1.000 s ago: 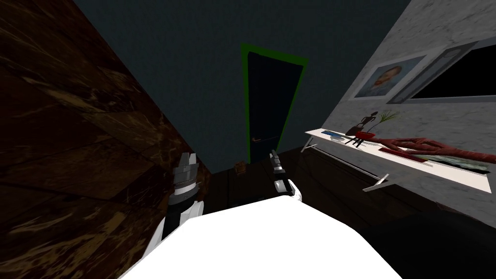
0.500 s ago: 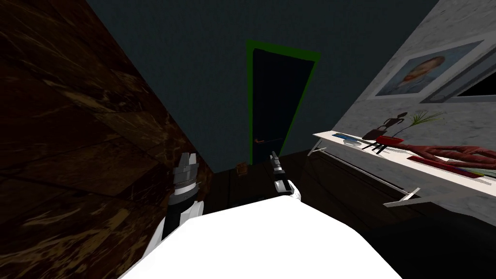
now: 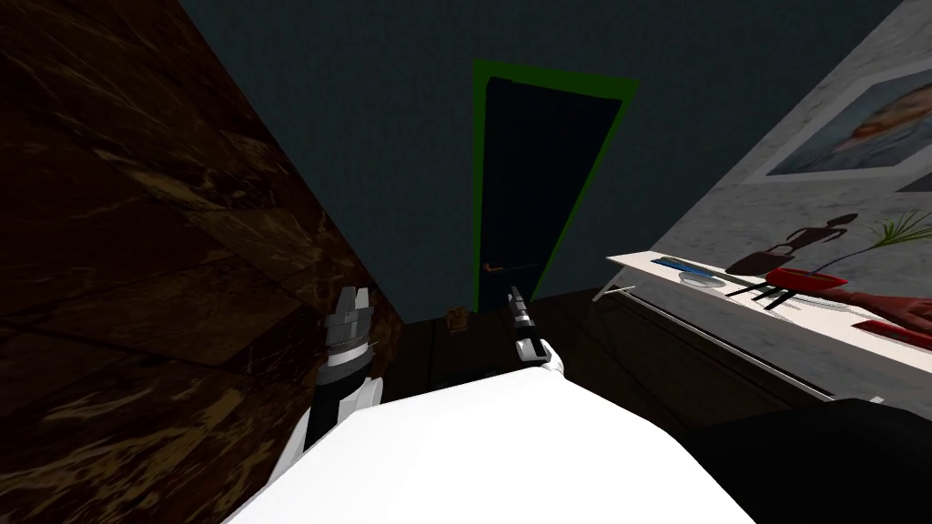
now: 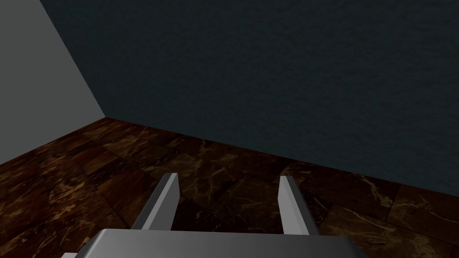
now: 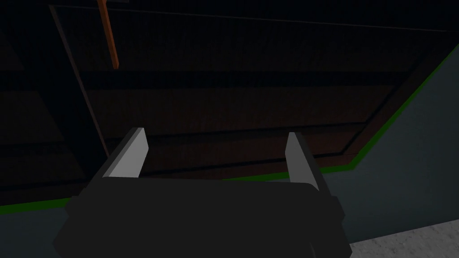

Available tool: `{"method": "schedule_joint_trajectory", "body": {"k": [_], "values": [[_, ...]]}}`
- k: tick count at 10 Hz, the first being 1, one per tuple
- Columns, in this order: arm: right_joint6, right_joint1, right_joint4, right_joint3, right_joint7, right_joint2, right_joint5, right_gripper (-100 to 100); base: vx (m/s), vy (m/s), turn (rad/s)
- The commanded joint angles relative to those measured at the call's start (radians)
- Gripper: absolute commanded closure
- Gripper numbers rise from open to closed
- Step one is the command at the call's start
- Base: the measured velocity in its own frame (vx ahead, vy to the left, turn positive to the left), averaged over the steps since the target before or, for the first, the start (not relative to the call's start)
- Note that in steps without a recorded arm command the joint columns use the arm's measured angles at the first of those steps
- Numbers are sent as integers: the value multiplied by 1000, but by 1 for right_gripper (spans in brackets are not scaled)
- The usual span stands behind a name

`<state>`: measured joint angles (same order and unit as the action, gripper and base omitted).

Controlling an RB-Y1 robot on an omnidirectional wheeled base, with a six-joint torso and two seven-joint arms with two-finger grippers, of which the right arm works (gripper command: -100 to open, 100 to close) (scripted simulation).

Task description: Pull the door open

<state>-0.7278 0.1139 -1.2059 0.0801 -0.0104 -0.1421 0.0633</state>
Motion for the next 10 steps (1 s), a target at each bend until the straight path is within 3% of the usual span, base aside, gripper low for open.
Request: {"method": "schedule_joint_trajectory", "body": {"k": [1, 5, 10], "values": [[-8, -10, 40, 4, -3, -2, 7, -100, 95, -44, 149], [-23, -54, 160, 20, -11, -10, 29, -100, 95, -61, 145], [-35, -85, 248, 31, -16, -15, 45, -100, 65, -43, 94]]}}
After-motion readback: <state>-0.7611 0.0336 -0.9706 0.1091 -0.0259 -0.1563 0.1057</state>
